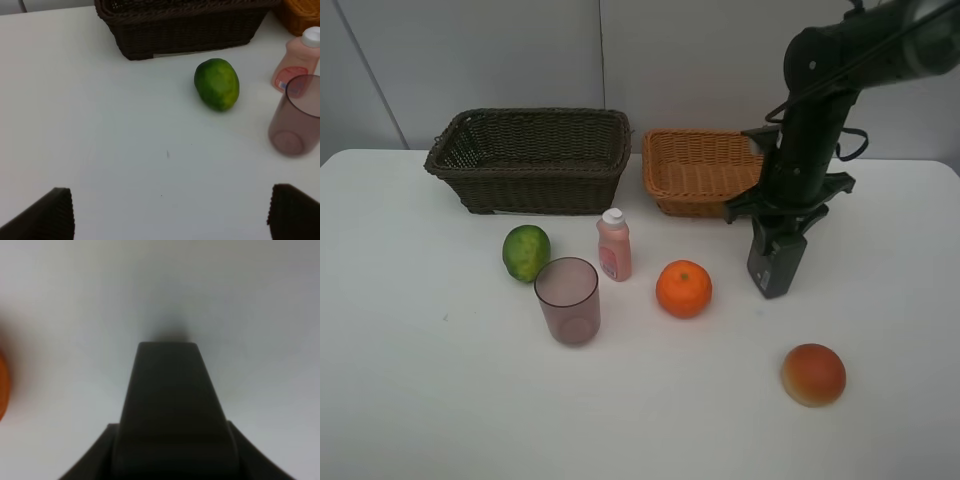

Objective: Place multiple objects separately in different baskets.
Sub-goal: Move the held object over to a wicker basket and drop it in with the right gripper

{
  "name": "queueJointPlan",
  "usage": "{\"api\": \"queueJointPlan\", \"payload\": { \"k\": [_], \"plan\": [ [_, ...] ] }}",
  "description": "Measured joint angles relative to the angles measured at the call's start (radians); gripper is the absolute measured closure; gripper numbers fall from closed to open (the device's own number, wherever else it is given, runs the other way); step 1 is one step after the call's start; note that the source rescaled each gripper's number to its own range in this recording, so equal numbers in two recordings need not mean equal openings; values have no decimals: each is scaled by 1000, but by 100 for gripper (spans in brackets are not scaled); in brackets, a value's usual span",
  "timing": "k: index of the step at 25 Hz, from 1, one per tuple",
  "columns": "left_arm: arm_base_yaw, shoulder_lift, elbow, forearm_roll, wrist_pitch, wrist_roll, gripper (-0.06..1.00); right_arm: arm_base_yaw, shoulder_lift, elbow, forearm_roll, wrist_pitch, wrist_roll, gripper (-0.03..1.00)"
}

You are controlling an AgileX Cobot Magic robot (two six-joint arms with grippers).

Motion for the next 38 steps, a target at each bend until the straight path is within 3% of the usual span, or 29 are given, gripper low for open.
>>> {"api": "queueJointPlan", "payload": {
  "k": [6,18,22,29,38],
  "plan": [
    [0,0,0,0,0,0,-6,95,-81,-162,-5,124,-45,94],
    [0,0,0,0,0,0,-6,319,32,-652,-36,123,-71,94],
    [0,0,0,0,0,0,-6,343,109,-752,-44,-35,-85,94],
    [0,0,0,0,0,0,-6,345,272,-763,-43,-387,-89,94],
    [0,0,0,0,-1,0,-6,308,481,-763,-23,-554,-92,94]
  ]
}}
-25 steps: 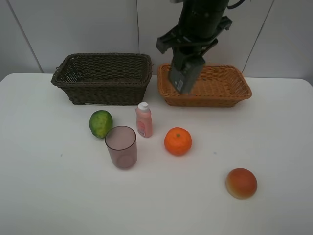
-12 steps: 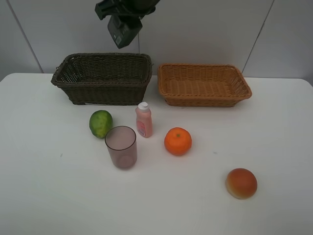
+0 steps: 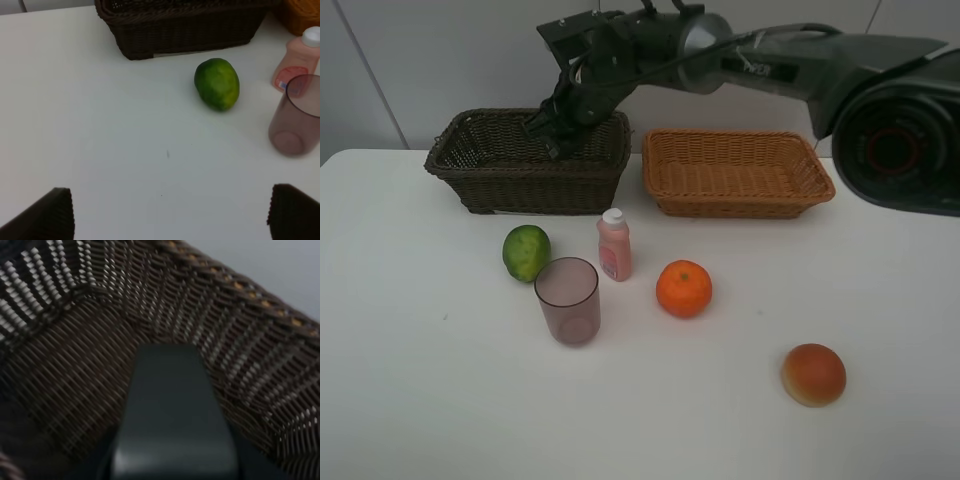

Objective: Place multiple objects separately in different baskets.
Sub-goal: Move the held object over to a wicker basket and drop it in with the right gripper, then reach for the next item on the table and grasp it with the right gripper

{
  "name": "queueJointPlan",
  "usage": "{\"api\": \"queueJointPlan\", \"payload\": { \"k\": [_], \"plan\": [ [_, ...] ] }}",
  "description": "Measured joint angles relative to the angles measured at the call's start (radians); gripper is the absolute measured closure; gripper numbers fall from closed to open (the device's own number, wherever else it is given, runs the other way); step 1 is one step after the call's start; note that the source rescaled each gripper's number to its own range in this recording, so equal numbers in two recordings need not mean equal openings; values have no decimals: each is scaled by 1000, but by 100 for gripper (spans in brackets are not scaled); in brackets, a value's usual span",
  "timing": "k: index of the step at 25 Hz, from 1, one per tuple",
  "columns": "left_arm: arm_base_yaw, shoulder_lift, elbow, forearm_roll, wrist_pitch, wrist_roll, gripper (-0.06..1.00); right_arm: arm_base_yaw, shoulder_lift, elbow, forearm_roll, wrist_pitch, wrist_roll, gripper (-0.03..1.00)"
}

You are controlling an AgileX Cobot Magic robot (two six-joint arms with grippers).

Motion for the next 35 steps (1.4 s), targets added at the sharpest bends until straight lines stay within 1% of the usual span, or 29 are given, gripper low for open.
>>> {"api": "queueJointPlan", "payload": {
  "k": [3,8,9,10,11,13,14,15,16,17,20,22,24,26,28,31,35],
  "plan": [
    [0,0,0,0,0,0,-6,-11,29,0,0,-34,0,94],
    [0,0,0,0,0,0,-6,-22,43,0,0,-58,0,94],
    [0,0,0,0,0,0,-6,-22,43,0,0,-60,0,90],
    [0,0,0,0,0,0,-6,-22,43,0,0,-69,0,80],
    [0,0,0,0,0,0,-6,-22,43,0,1,-80,0,68],
    [0,0,0,0,0,0,-6,-23,39,0,1,-87,0,33],
    [0,0,0,0,0,0,-6,-23,39,0,1,-88,0,19],
    [0,0,0,0,0,0,-6,-23,39,0,1,-87,0,12],
    [0,0,0,0,0,0,-6,-23,39,0,1,-83,0,6],
    [0,0,0,0,0,0,-6,-23,37,0,1,-76,0,3],
    [0,0,0,0,0,0,-6,-23,16,0,1,-55,0,-1],
    [0,0,0,0,0,0,-6,-23,-15,0,2,-35,0,-1],
    [0,0,0,0,0,0,-6,-23,-53,0,4,1,0,-1],
    [0,0,0,0,0,0,-6,-23,-96,0,17,57,0,-1],
    [0,0,0,0,0,0,-6,-23,-135,0,32,131,0,-2],
    [0,0,0,0,0,0,-6,-23,-183,0,64,292,0,-2],
    [0,0,0,0,0,0,-6,-23,-229,0,75,556,0,-2]
  ]
}}
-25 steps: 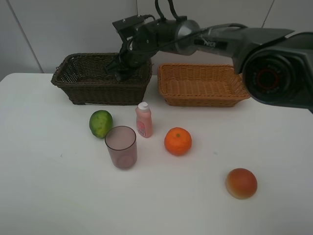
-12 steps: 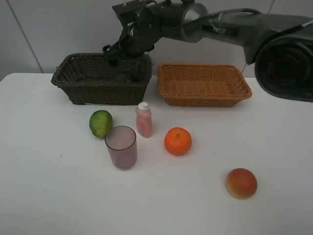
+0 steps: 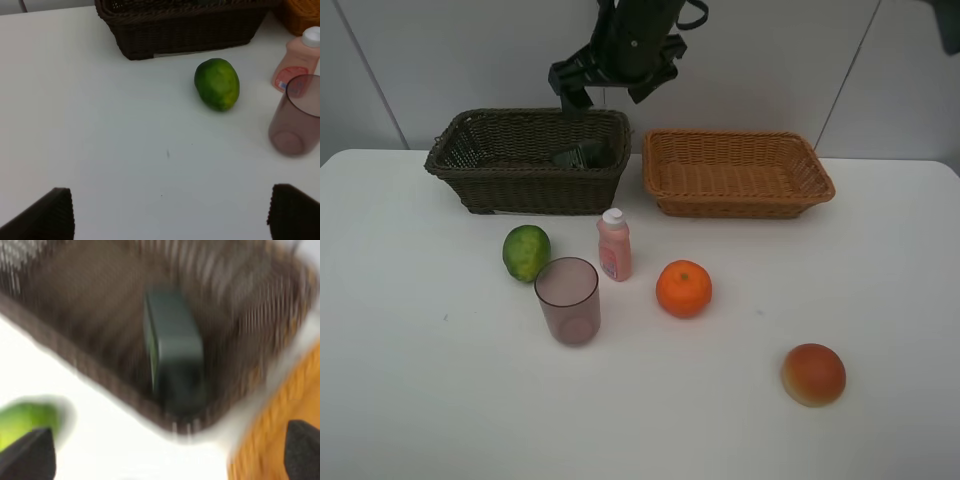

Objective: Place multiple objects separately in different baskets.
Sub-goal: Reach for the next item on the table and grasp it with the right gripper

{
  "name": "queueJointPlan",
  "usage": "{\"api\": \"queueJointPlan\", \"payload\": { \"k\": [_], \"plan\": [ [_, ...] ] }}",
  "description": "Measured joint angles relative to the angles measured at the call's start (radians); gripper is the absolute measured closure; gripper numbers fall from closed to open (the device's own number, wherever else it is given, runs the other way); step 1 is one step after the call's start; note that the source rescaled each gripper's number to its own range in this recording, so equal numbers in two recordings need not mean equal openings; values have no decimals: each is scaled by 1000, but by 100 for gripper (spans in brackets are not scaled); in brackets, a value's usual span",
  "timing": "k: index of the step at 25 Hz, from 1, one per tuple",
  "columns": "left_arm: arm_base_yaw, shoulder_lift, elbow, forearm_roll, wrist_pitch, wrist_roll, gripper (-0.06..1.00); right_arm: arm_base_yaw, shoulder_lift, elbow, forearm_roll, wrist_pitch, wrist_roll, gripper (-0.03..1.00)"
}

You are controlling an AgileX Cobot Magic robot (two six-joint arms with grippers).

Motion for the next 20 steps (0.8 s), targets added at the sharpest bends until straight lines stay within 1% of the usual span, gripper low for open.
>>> {"api": "queueJointPlan", "payload": {
  "k": [1,3,6,10,13,16,17,20],
  "plan": [
    [0,0,0,0,0,0,-6,0,-8,1,0,61,0,-2],
    [0,0,0,0,0,0,-6,0,-24,22,-9,106,0,-2],
    [0,0,0,0,0,0,-6,-1,-78,109,-33,122,0,-2],
    [0,0,0,0,0,0,-6,-16,-193,291,-52,123,-14,-2],
    [0,0,0,0,0,0,-6,-24,-285,448,-53,96,-37,-3],
    [0,0,0,0,0,0,-6,-33,-347,596,-38,47,-108,-3],
    [0,0,0,0,0,0,-6,-33,-347,596,-38,47,-108,-3],
    [0,0,0,0,0,0,-6,-40,-392,744,-10,-47,-240,-3]
  ]
}}
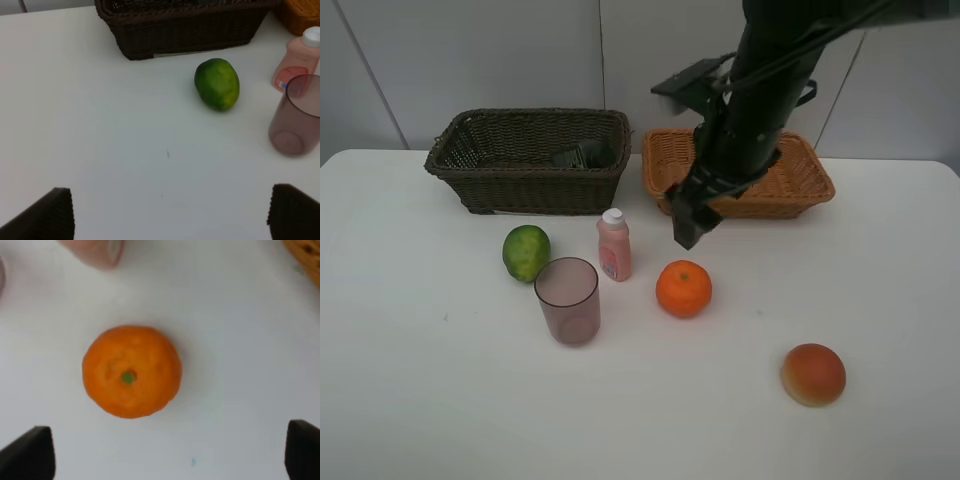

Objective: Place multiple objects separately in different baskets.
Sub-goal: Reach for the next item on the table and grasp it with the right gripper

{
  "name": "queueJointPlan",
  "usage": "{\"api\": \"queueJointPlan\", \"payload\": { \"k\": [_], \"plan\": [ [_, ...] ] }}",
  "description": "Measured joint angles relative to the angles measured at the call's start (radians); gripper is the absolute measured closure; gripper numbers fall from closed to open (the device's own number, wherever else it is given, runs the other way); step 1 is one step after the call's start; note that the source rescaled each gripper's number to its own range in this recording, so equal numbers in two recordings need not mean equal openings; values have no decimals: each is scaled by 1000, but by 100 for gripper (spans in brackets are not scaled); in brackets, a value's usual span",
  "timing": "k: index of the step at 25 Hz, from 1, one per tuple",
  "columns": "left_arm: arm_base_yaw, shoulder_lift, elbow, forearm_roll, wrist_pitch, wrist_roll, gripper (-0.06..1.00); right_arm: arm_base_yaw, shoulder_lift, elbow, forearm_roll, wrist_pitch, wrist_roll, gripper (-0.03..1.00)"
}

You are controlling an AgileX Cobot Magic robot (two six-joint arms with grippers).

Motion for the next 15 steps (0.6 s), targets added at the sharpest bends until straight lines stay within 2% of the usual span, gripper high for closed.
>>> {"api": "queueJointPlan", "payload": {
  "k": [7,11,15],
  "plan": [
    [0,0,0,0,0,0,-6,-3,-18,277,43,-261,-327,-3],
    [0,0,0,0,0,0,-6,-3,-18,333,43,-371,-406,-3],
    [0,0,0,0,0,0,-6,-3,-7,333,43,-422,-416,-3]
  ]
}}
